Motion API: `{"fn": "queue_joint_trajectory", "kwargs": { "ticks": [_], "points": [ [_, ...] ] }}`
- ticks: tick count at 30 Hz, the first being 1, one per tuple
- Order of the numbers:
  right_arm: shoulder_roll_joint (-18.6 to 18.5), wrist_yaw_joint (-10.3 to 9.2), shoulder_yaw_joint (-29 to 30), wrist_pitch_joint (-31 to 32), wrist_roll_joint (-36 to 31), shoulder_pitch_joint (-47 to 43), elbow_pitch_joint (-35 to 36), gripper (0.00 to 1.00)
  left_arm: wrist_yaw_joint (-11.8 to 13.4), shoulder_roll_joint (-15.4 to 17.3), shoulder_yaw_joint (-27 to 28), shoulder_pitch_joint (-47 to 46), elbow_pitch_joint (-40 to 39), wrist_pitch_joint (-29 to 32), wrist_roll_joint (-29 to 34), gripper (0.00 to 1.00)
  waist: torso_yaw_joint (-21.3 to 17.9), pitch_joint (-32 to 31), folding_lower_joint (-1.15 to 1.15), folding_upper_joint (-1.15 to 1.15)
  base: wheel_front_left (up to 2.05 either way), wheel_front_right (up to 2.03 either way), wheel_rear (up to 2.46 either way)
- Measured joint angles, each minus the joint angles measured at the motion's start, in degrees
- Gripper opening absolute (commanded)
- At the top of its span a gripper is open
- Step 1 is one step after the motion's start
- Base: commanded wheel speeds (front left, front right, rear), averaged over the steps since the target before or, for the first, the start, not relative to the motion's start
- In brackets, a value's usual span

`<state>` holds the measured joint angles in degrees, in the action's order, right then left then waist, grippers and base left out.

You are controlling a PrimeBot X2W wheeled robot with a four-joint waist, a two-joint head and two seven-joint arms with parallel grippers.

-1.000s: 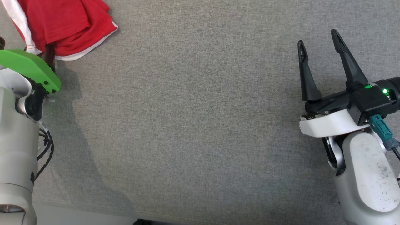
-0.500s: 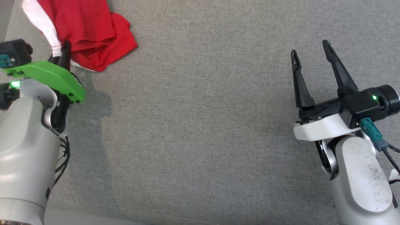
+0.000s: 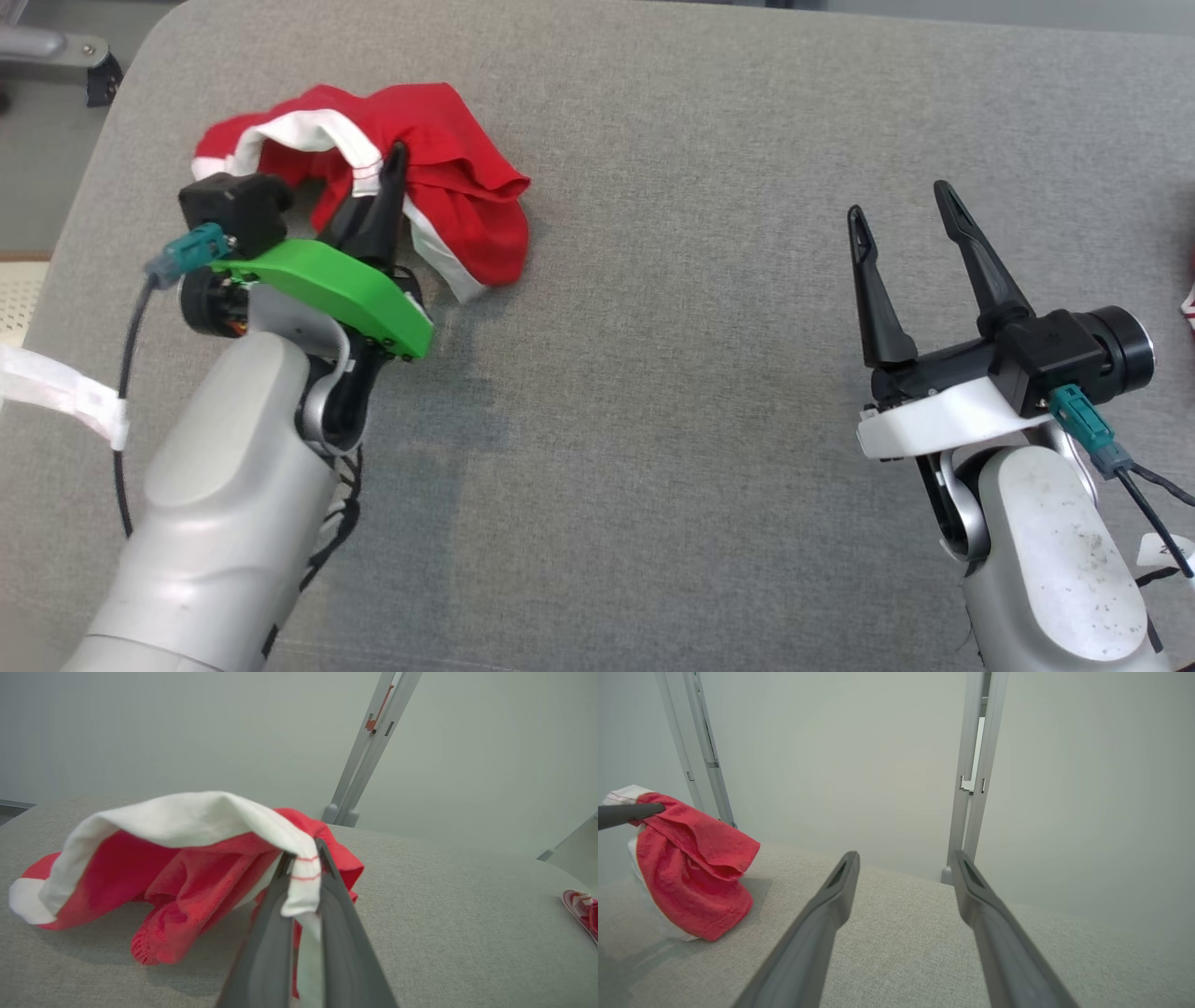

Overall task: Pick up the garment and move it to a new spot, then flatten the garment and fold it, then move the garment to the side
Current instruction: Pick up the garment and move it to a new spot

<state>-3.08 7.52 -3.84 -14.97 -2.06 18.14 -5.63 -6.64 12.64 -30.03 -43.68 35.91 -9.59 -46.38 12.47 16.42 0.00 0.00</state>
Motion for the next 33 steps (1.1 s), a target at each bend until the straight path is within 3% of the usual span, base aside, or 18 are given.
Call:
{"fn": "queue_joint_trajectory", "kwargs": {
  "ticks": [12,18,21,22,23,24,25,28,33],
  "points": [
    [0.18,0.0,-0.76,-0.01,2.6,-0.56,1.09,1.0,6.06,-8.34,-4.71,1.38,-5.54,-3.45,3.28,0.0,-6.58,-3.03,0.0,0.0,0.0,0.0,0.0],
    [0.19,0.0,-1.19,-0.02,3.93,-0.59,1.55,1.0,10.67,-9.55,-9.64,1.18,-6.67,-4.77,7.13,0.0,-10.33,-3.42,0.0,0.0,0.0,0.0,0.0],
    [0.18,0.0,-0.93,-0.02,4.24,-0.62,1.71,1.0,12.52,-9.73,-15.22,1.38,-6.27,-5.11,9.69,0.0,-12.14,-3.39,0.0,0.0,0.0,0.0,0.0],
    [0.18,0.0,-0.89,-0.02,4.37,-0.61,1.75,1.0,12.95,-9.76,-16.73,1.59,-6.33,-5.11,9.61,0.16,-12.57,-3.36,0.0,0.0,0.0,0.0,0.0],
    [0.19,0.0,-0.82,-0.02,4.42,-0.6,1.76,1.0,13.65,-9.81,-18.48,1.99,-6.35,-5.12,9.36,0.39,-13.07,-3.3,0.0,0.0,0.0,0.0,0.0],
    [0.19,0.0,-0.79,-0.02,4.43,-0.59,1.78,1.0,14.24,-9.84,-20.27,2.36,-6.21,-5.12,9.13,0.86,-13.5,-3.21,0.0,0.0,0.0,0.0,0.0],
    [0.19,0.0,-0.77,-0.03,4.44,-0.55,1.8,1.0,14.34,-9.84,-21.83,2.56,-5.89,-5.11,9.1,1.0,-13.79,-3.12,0.0,0.0,0.0,0.0,0.0],
    [0.19,0.0,-0.43,-0.07,4.49,-0.46,1.86,1.0,13.34,-9.93,-28.25,2.94,-4.03,-2.99,9.11,1.0,-14.33,-2.69,0.0,0.0,0.0,0.0,0.0],
    [0.18,0.0,0.08,-0.07,4.48,-0.57,1.78,1.0,12.28,-9.9,-32.31,2.97,-3.23,-3.12,7.65,1.0,-13.52,-2.74,0.0,0.0,0.0,0.0,0.0]
  ]
}}
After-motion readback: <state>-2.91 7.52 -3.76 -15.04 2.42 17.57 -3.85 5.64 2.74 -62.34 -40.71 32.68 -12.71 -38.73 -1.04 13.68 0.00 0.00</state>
